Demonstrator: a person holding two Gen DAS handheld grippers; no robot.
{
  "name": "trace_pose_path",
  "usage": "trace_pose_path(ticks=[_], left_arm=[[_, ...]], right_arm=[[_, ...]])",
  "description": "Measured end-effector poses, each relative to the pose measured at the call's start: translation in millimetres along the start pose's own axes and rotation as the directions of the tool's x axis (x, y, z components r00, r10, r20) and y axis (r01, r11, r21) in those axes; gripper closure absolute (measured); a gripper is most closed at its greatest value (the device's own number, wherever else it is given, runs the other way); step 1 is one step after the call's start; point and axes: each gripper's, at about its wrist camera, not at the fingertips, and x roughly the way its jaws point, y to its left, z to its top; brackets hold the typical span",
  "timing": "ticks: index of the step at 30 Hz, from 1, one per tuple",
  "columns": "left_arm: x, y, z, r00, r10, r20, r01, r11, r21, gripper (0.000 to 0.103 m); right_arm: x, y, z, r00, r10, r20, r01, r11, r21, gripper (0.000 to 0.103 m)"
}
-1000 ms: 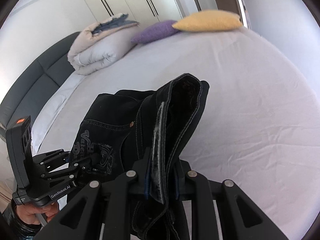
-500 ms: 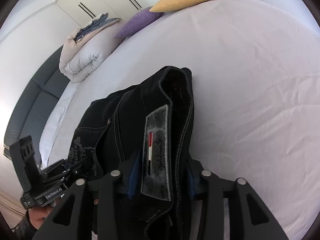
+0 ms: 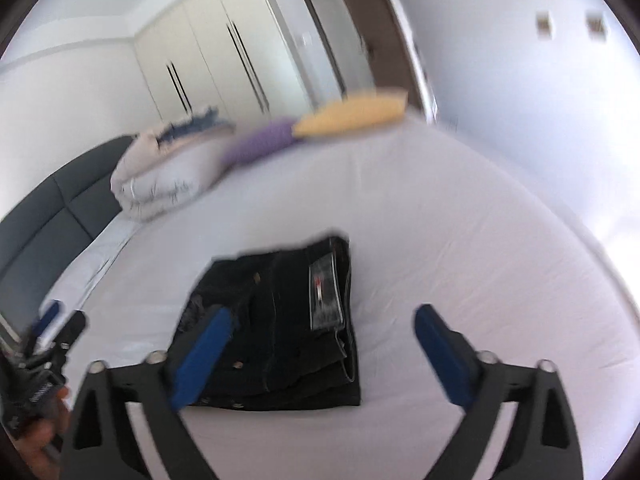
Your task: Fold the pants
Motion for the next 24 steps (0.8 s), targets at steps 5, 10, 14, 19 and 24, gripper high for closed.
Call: trace_pose_path(ticks=[5, 10, 14, 19, 24], left_arm=[[-74.5, 7.0, 9.7, 0.994, 0.027, 0.105, -0.025, 0.999, -0.025, 0.0], [-111.2, 28.0, 17.5, 0.996, 0.05, 0.069, -0.045, 0.997, -0.063, 0.0], [-132.0, 39.5, 18.1, 0.999, 0.039, 0.001, -0.039, 0.993, -0.112, 0.0], [-137.2, 30.5, 0.2, 0.995, 0.058, -0.076, -0.065, 0.994, -0.092, 0.0], [-110.4, 23.5, -30.0, 0.971, -0.028, -0.236, -0.004, 0.991, -0.134, 0.0]], right_arm=[[-72.2, 17.4, 10.4, 0.988, -0.031, 0.154, 0.036, 0.999, -0.027, 0.0], [-131.7, 34.5, 14.8, 0.95, -0.069, 0.304, 0.094, 0.993, -0.068, 0.0], [-164.5, 46.7, 12.8, 0.923, -0.081, 0.377, 0.127, 0.987, -0.099, 0.0], [-176.0, 58.7, 3.2, 0.929, -0.08, 0.36, 0.139, 0.98, -0.141, 0.0], [-155.5, 62.4, -18.8, 0.963, -0.137, 0.231, 0.186, 0.961, -0.206, 0.0]])
